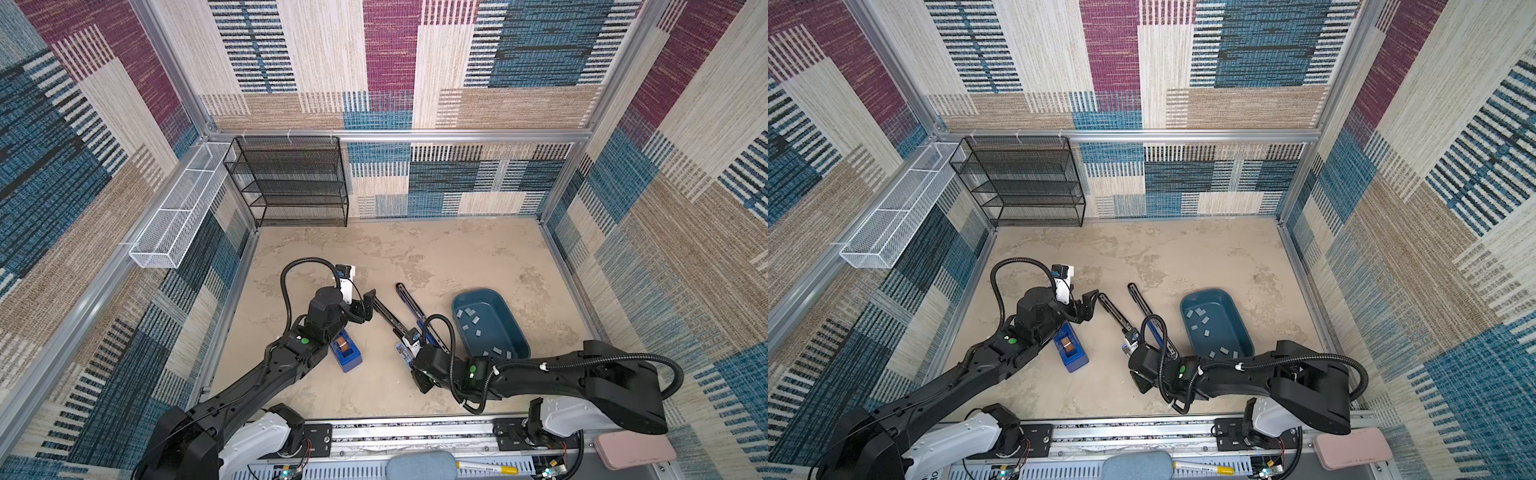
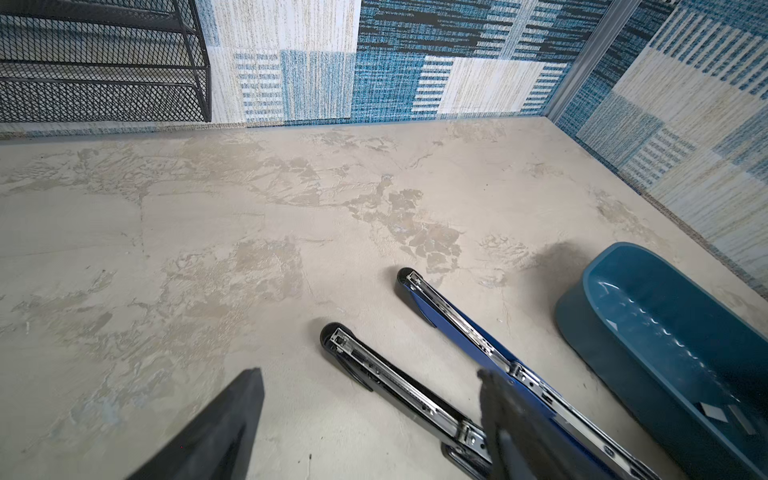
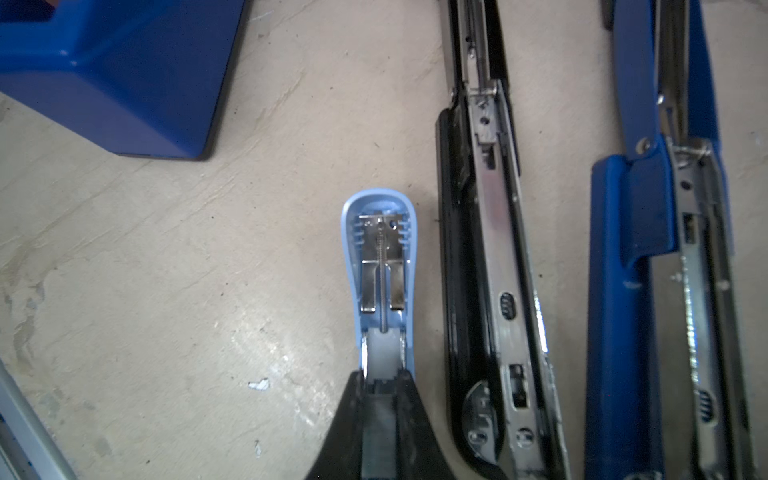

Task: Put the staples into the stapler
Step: 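Press the staple strip into the light-blue stapler channel with the right gripper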

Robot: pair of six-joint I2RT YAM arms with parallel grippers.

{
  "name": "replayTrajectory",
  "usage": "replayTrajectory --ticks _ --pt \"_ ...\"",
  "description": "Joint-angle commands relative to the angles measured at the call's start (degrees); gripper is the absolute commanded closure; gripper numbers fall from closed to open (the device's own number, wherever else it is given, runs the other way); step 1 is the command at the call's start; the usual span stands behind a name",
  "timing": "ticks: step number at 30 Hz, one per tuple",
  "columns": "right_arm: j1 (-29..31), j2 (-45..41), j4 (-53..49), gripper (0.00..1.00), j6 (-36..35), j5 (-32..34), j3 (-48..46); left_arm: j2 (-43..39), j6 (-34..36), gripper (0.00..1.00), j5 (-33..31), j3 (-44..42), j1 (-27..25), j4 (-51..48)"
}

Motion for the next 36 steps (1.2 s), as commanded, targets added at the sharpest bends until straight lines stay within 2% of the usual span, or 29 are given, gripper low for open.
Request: replayTrajectory --ticks 1,16,36 --pt "0.13 0.07 0.16 1.00 0.62 1.12 0.41 -0.17 -1.18 0.15 0.12 0.08 0.04 2.39" --pt "0.06 -2.47 0.16 1.00 0.72 2.39 -0.55 0.12 -1.14 0.15 0.20 0.01 0.04 2.50" --pt "0.08 -0.70 0.42 1.00 0.36 1.24 0.14 0.18 -1.18 0.15 0.33 0.12 0.06 2.62"
